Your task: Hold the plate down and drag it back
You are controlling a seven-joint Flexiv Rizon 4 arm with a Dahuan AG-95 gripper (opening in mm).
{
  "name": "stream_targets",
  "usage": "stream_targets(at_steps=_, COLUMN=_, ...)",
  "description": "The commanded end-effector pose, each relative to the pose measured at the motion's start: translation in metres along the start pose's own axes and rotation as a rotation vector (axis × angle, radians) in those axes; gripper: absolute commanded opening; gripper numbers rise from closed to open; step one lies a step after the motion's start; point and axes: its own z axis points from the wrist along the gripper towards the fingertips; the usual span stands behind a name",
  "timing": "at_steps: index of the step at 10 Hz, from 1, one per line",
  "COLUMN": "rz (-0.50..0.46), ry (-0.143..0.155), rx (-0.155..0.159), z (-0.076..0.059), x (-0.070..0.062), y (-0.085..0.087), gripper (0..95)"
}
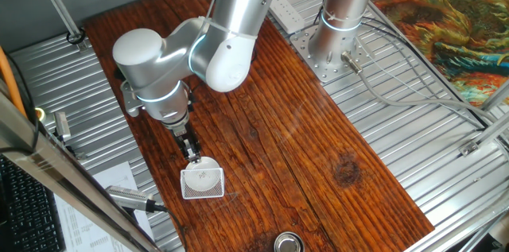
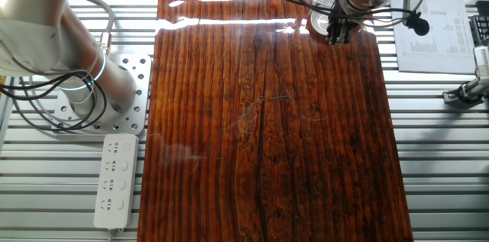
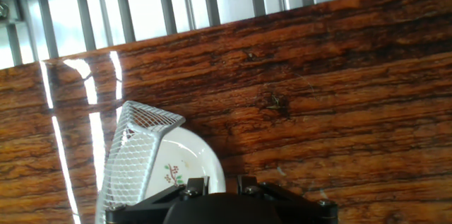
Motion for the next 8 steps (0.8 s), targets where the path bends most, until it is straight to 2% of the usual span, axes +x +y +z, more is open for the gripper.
stream_targets(at_steps=1, rz=-0.001, ry=0.001, rx=0.0, z=0.0002, x=0.0003, y=0.0, gripper=19.0)
stream_targets(at_steps=8, rz=-0.003, ry=0.002, rx=0.005, z=0.006, x=-0.0002, y=-0.0007, gripper=19.0)
